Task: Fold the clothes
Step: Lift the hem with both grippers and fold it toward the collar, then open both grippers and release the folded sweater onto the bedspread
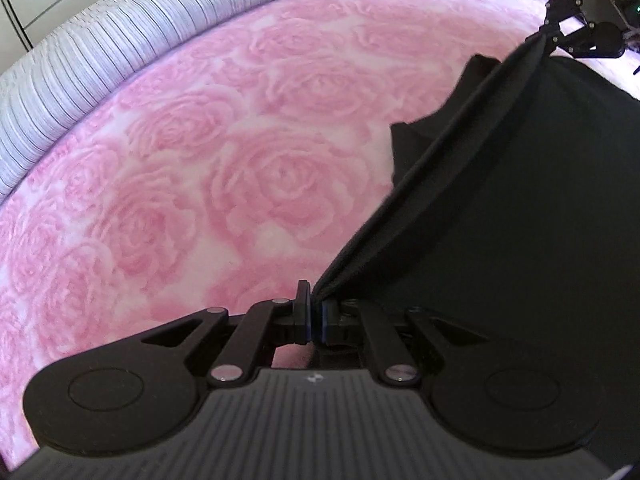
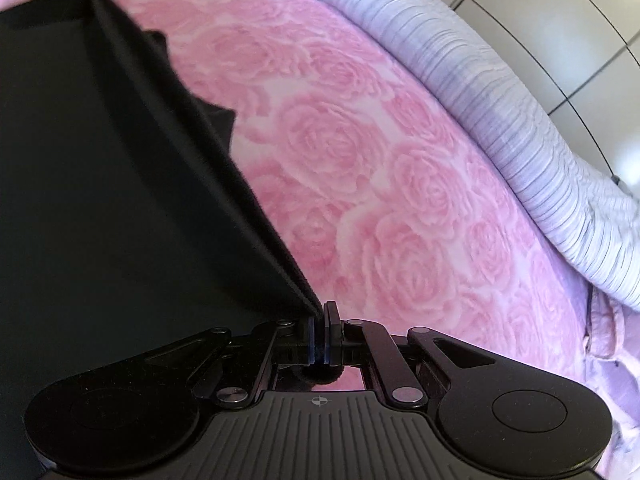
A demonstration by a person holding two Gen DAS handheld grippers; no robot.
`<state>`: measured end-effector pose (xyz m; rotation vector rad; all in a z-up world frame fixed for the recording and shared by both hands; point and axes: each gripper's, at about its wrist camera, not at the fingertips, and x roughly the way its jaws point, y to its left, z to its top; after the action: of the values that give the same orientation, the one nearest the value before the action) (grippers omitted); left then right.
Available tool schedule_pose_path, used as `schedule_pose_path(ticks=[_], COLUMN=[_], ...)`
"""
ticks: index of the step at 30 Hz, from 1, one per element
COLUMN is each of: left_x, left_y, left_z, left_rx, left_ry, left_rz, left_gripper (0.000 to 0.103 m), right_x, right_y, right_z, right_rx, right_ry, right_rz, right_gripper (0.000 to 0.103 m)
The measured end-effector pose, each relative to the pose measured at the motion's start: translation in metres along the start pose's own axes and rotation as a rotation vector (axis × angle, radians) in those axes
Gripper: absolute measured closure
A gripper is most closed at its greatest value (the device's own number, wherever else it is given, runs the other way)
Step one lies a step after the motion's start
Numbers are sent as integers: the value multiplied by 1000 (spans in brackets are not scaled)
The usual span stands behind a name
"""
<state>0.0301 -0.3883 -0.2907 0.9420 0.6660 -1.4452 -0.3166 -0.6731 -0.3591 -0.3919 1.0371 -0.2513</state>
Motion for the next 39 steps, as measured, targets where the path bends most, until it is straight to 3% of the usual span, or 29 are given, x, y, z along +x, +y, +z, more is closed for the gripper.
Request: schedule_pose_path(ticks=[3, 5, 6, 9, 11, 12, 13, 16, 20, 25, 29, 33, 37, 39], left_x=[1, 1, 0, -9, -19, -24, -29, -42, -40, -19, 0, 7, -2, -17], left_y=[10, 21, 28, 48, 49, 49, 50, 62, 79, 94, 107, 123, 130, 134], left_z=[0, -1, -2, -10, -15, -17, -19, -25, -24, -15, -9, -14, -21, -24], left_rx=[-64, -136, -181, -361, -407, -430, -458, -597, -726, -719, -633, -617, -543, -494], left_ry=[-2, -7, -15, -66, -97, -113, -131, -182, -143, -29, 47, 35, -6, -41], left_rz=[-10, -7, -12, -60, -67, -71, -77, -128, -203, -231, -240, -302, -407, -406], left_gripper=[89, 63, 60, 59, 59, 59, 59, 59, 57, 56, 49, 43, 47, 47], right_x=[-2, -3, -2, -7, -16, -21, -25, -42, -61, -76, -71, -61, -63, -62], right_y=[-5, -10, -14, -26, -38, -44, -51, -72, -81, -43, 5, 44, 43, 41], right_z=[1, 1, 1, 0, -5, -8, -11, -26, -33, -26, -20, -23, -28, -26], right_rx=[56, 114, 148, 278, 404, 469, 533, 747, 850, 738, 591, 469, 526, 535], right_ry=[-12, -19, -23, -46, -71, -81, -93, -139, -134, -166, -159, -101, -113, -104], right_rz=[21, 36, 40, 56, 65, 68, 67, 45, -40, 65, 187, 186, 187, 185], right_gripper=[102, 101, 99, 92, 83, 72, 68, 63, 61, 60, 60, 60, 60, 60])
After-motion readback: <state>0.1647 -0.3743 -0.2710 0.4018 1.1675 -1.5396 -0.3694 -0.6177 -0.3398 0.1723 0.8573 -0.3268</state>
